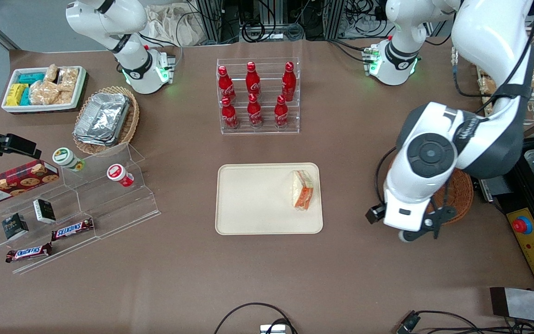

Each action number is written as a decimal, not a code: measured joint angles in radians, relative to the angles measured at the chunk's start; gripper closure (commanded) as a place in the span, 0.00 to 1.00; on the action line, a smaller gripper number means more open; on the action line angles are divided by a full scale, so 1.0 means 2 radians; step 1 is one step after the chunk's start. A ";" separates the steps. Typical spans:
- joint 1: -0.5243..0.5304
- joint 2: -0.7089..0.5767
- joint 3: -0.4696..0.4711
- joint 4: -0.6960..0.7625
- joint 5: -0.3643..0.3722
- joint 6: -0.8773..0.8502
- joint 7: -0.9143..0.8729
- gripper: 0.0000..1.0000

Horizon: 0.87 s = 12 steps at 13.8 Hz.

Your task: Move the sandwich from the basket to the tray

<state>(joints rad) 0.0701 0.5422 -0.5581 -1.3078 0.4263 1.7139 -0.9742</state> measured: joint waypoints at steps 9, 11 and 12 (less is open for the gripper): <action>-0.028 -0.096 0.173 -0.020 -0.113 -0.041 0.239 0.00; -0.027 -0.117 0.184 -0.032 -0.116 -0.052 0.272 0.00; -0.028 -0.128 0.190 -0.037 -0.116 -0.059 0.288 0.00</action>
<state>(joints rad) 0.0145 0.2867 -0.1777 -1.3815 0.1944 1.5954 -0.3976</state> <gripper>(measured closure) 0.000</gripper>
